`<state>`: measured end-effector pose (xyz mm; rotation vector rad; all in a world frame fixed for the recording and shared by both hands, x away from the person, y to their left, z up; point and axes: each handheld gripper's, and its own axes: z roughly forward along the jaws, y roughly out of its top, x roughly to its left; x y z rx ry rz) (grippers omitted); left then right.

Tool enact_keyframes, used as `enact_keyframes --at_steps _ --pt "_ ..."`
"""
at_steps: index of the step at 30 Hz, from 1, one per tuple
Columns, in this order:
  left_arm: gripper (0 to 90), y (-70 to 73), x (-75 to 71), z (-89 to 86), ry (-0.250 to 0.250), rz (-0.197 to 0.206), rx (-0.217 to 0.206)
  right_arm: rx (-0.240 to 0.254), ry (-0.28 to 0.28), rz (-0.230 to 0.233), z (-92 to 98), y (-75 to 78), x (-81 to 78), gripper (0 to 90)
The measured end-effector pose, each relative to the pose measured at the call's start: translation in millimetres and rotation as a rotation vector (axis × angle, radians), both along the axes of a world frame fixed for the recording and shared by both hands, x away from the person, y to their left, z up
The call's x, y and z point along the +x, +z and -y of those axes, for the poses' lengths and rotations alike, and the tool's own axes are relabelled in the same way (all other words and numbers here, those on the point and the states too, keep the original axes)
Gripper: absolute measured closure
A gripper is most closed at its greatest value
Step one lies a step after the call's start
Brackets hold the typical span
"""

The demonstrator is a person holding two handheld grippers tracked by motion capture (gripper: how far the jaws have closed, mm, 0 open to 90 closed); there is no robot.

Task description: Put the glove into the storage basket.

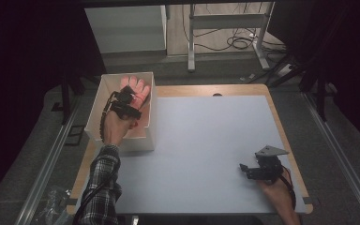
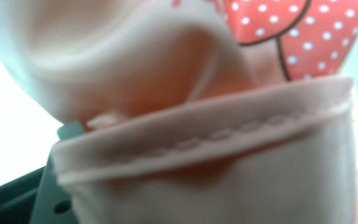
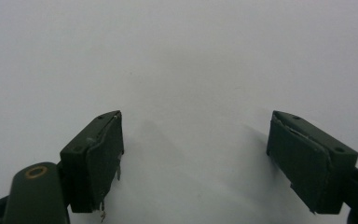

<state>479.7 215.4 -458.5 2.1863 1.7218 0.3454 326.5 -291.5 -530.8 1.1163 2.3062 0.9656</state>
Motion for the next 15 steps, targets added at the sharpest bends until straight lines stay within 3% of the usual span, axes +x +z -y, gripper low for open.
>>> enact_keyframes --at_steps 4,15 --pt "35.4 -6.4 7.5 8.1 0.000 -0.041 0.023 0.000 0.000 0.000 0.0 0.0 0.0 18.8" --pt "33.9 -25.1 25.4 20.9 0.013 -0.174 0.035 0.000 0.000 0.000 0.1 0.0 0.0 18.8"
